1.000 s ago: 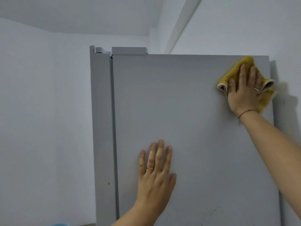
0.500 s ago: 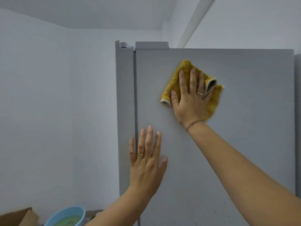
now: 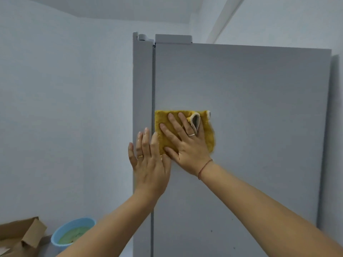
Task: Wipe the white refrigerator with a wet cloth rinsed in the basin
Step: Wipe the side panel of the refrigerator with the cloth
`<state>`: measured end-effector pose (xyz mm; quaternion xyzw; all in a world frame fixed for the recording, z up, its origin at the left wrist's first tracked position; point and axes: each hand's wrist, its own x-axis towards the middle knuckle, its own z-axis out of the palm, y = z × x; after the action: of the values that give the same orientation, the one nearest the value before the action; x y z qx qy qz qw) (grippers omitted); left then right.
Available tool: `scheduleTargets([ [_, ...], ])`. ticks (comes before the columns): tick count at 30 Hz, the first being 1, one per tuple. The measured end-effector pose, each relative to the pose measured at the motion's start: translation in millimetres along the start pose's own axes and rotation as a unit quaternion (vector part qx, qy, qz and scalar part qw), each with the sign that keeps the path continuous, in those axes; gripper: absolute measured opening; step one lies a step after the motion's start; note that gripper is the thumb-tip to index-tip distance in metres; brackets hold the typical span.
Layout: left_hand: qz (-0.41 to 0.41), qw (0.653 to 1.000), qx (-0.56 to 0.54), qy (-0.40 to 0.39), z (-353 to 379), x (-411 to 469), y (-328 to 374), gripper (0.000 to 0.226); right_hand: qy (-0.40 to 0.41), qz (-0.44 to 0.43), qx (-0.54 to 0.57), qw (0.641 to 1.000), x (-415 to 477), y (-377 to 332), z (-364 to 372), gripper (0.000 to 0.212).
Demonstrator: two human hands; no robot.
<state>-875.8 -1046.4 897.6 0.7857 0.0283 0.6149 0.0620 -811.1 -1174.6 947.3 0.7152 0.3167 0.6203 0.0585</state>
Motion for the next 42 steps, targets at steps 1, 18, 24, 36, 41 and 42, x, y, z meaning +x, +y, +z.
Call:
scheduleTargets([
  [1,0.009,1.0,0.005,-0.01,3.3,-1.8,5.0,0.058,-0.002,-0.012,-0.005,1.0,-5.7,8.0,-1.5,0.063],
  [18,0.115,0.992,0.025,-0.05,40.3,-24.1,62.1,0.067,-0.011,0.213,-0.029,0.977,-61.2,163.5,-30.5,0.064],
  [24,0.129,0.991,0.021,-0.041,44.1,-23.0,58.9,0.068,-0.003,0.284,-0.033,0.958,-50.9,222.0,-45.4,0.067],
  [36,0.136,0.99,0.021,-0.039,44.4,-25.7,55.6,0.073,0.006,0.398,-0.008,0.917,-69.8,234.4,-50.6,0.069],
  [41,0.141,0.989,0.019,-0.046,45.2,-27.6,57.3,0.073,0.003,0.438,0.003,0.899,-128.2,217.6,-36.8,0.069],
  [42,0.142,0.989,0.019,-0.047,45.3,-27.3,57.2,0.073,0.004,0.447,0.005,0.895,-139.9,213.0,-32.9,0.069],
])
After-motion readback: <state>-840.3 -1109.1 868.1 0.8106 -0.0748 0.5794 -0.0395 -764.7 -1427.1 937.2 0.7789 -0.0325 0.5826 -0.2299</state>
